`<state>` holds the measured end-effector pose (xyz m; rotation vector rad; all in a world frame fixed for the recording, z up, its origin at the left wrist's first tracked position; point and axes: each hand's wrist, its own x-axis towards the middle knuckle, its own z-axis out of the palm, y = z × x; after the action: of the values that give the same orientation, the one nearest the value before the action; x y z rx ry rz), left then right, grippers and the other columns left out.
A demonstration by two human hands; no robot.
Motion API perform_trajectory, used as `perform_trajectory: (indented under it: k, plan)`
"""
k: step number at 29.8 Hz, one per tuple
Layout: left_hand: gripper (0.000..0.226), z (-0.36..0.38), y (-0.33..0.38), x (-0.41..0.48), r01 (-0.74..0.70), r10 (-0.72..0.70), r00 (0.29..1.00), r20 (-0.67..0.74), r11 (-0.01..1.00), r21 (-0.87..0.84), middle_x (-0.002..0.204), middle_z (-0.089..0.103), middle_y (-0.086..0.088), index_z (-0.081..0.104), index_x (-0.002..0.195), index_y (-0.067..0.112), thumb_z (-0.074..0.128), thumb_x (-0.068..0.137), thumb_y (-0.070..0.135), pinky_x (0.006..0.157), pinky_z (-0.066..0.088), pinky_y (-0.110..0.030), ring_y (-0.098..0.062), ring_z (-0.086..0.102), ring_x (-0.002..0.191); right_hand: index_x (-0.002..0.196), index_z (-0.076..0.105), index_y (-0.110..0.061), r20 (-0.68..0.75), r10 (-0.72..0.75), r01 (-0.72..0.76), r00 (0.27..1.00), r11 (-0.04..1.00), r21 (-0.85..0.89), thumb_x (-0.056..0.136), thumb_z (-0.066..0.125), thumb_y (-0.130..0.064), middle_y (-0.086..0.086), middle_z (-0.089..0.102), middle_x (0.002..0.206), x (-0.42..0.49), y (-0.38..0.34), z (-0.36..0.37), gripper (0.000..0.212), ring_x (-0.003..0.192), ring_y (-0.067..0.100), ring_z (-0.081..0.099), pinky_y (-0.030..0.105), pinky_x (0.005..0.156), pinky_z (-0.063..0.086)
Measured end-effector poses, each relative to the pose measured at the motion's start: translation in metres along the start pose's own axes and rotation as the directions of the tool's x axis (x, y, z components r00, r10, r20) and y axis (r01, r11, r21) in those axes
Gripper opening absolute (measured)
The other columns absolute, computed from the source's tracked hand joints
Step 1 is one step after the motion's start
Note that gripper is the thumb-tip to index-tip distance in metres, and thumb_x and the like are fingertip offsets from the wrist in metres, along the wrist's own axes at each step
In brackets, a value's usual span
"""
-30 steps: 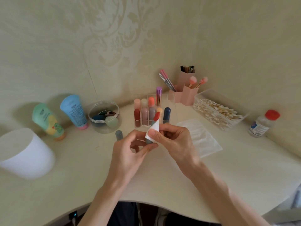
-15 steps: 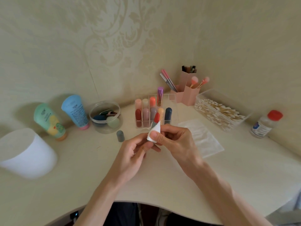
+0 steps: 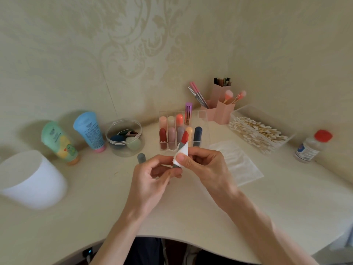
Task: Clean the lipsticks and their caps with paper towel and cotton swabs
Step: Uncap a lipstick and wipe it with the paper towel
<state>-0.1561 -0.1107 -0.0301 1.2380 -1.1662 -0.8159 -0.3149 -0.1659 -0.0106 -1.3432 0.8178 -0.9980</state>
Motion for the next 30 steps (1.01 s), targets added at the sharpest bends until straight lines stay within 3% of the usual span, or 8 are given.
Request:
perform_trajectory:
  k: [5, 8, 10, 15, 21, 24, 26, 30]
  plan:
    - [0.016, -0.0006, -0.0034, 0.0012, -0.042, 0.045, 0.992, 0.120, 0.999, -0.030, 0.091, 0.078, -0.005, 0.074, 0.109, 0.009, 0.062, 0.100, 0.004, 0.057, 0.053, -0.029, -0.028, 0.077, 0.074, 0.100, 0.082, -0.006, 0.025, 0.009, -0.009, 1.000, 1.000, 0.012, 0.090, 0.081, -0.022, 0.038, 0.068, 0.098, 0.0001, -0.0023, -0.0025, 0.019, 0.092, 0.046, 0.067, 0.044, 0.092, 0.056]
    - [0.020, 0.0008, -0.0021, 0.0013, -0.040, 0.042, 0.985, 0.169, 0.999, -0.017, 0.098, 0.078, -0.004, 0.072, 0.117, 0.010, 0.063, 0.099, 0.013, 0.061, 0.054, -0.028, -0.028, 0.077, 0.081, 0.098, 0.083, -0.008, -0.022, 0.007, -0.007, 1.000, 1.000, -0.005, 0.088, 0.082, -0.024, 0.035, 0.069, 0.096, 0.0001, -0.0032, -0.0029, 0.019, 0.087, 0.034, 0.067, 0.036, 0.089, 0.056]
    - [0.030, 0.0024, 0.0008, 0.0009, -0.038, 0.036, 0.990, 0.134, 0.999, 0.015, 0.102, 0.078, 0.002, 0.069, 0.119, 0.016, 0.074, 0.090, 0.020, 0.066, 0.057, -0.026, -0.025, 0.078, 0.082, 0.098, 0.084, -0.010, -0.040, 0.006, -0.006, 0.999, 1.000, -0.003, 0.088, 0.083, -0.026, 0.035, 0.067, 0.094, 0.0000, -0.0022, -0.0024, 0.019, 0.086, 0.037, 0.066, 0.039, 0.090, 0.056]
    - [0.021, 0.0012, -0.0004, 0.0026, 0.027, -0.027, 1.000, 0.007, 0.999, -0.040, 0.086, 0.078, -0.004, 0.067, 0.097, 0.003, 0.082, 0.083, 0.002, 0.056, 0.052, -0.024, -0.026, 0.076, 0.066, 0.094, 0.083, -0.006, -0.007, 0.007, -0.007, 1.000, 1.000, 0.029, 0.088, 0.083, -0.019, 0.018, 0.056, 0.071, 0.0000, -0.0004, 0.0012, 0.014, 0.075, 0.022, 0.060, 0.031, 0.078, 0.053]
    - [0.019, -0.0005, -0.0023, 0.0027, -0.013, 0.024, 0.994, 0.109, 0.994, -0.104, 0.094, 0.079, -0.009, 0.071, 0.112, 0.006, 0.066, 0.094, 0.010, 0.055, 0.051, -0.028, -0.032, 0.078, 0.077, 0.101, 0.083, -0.008, 0.002, 0.037, -0.037, 0.999, 0.999, 0.000, 0.088, 0.082, -0.023, 0.030, 0.074, 0.100, -0.0001, -0.0012, -0.0022, 0.020, 0.103, 0.042, 0.070, 0.048, 0.099, 0.056]
    - [0.024, -0.0008, -0.0026, 0.0024, -0.031, 0.043, 0.990, 0.135, 0.996, -0.089, 0.099, 0.079, -0.007, 0.069, 0.122, 0.009, 0.060, 0.100, 0.005, 0.058, 0.051, -0.028, -0.028, 0.077, 0.083, 0.099, 0.083, -0.008, -0.025, 0.023, -0.023, 0.999, 1.000, 0.000, 0.088, 0.084, -0.025, 0.032, 0.072, 0.099, 0.0018, 0.0002, -0.0022, 0.020, 0.097, 0.041, 0.069, 0.049, 0.097, 0.056]
    - [0.027, -0.0010, -0.0013, 0.0022, -0.044, 0.050, 0.987, 0.153, 0.998, -0.047, 0.098, 0.078, -0.005, 0.070, 0.124, 0.013, 0.065, 0.098, 0.008, 0.065, 0.052, -0.024, -0.024, 0.076, 0.087, 0.099, 0.083, -0.007, -0.040, 0.008, -0.008, 0.999, 1.000, 0.010, 0.088, 0.085, -0.026, 0.037, 0.068, 0.098, 0.0028, 0.0020, -0.0025, 0.022, 0.089, 0.037, 0.066, 0.048, 0.092, 0.055]
    - [0.035, 0.0001, 0.0011, 0.0033, -0.035, 0.033, 0.997, 0.068, 0.999, 0.031, 0.092, 0.079, 0.002, 0.074, 0.114, 0.020, 0.083, 0.082, 0.011, 0.073, 0.055, -0.019, -0.019, 0.076, 0.083, 0.100, 0.084, -0.011, -0.051, 0.010, -0.010, 0.999, 1.000, 0.013, 0.086, 0.085, -0.027, 0.037, 0.068, 0.101, 0.0018, 0.0024, 0.0005, 0.021, 0.099, 0.047, 0.067, 0.051, 0.100, 0.055]
